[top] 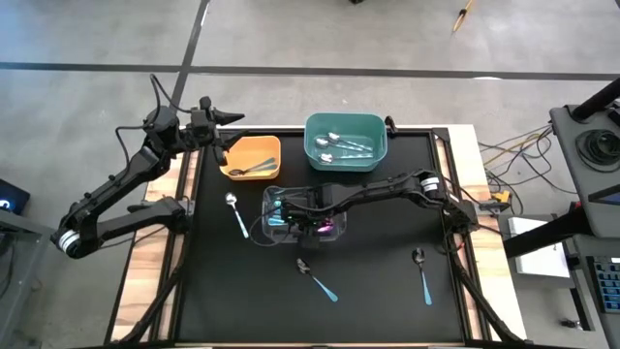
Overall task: Sort silverware by color (type)
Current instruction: Put the violet spoon into the transparent bin
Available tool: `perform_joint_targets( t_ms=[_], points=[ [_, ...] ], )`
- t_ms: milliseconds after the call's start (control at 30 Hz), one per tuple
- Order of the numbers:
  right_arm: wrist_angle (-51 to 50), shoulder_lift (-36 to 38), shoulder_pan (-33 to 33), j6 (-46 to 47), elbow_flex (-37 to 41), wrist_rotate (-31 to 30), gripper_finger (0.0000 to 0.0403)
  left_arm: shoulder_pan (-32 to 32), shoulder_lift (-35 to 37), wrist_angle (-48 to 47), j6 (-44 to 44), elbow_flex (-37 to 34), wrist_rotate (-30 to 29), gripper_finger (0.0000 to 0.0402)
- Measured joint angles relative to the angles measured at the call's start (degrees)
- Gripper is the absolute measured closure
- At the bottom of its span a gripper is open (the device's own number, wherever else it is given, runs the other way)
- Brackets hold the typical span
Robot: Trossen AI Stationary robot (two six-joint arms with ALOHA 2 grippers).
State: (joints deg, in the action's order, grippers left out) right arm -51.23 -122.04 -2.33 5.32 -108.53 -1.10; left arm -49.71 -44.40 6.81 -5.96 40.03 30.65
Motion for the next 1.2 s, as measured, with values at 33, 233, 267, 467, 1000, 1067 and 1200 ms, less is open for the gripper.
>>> perform_joint_targets(
  t_ms=[33, 233, 267, 467, 1000, 1067, 1200],
  points=[
    [0.07, 0.00, 0.00, 0.00, 0.02, 0.00, 0.0390, 0.00, 0.00, 0.00, 0.00, 0.00, 0.00, 0.0207],
    [0.80, 0.00, 0.03, -0.29, 0.35, 0.00, 0.0390, 0.00, 0.01, -0.13, -0.01, 0.00, 0.00, 0.0207],
    [0.81, 0.00, 0.03, -0.35, 0.49, 0.00, 0.0390, 0.00, 0.00, -0.13, -0.01, 0.00, 0.01, 0.0207],
    [1.96, 0.00, 0.24, -0.37, 1.88, 0.04, 0.0390, 0.00, 0.00, -0.09, -0.01, 0.00, 0.00, 0.0207],
    [5.56, 0.00, 1.19, -1.41, 3.82, 2.66, 0.0390, 0.00, 0.00, 0.04, -0.49, 0.00, 0.00, 0.0207],
    [5.58, 0.00, 1.25, -1.22, 3.92, 2.75, 0.0390, 0.00, 0.00, 0.02, -0.57, 0.00, 0.00, 0.0207],
    [5.62, -0.02, 1.25, -1.27, 3.93, 2.80, 0.0390, 0.00, 0.00, 0.01, -0.59, 0.00, 0.00, 0.0207]
  ],
)
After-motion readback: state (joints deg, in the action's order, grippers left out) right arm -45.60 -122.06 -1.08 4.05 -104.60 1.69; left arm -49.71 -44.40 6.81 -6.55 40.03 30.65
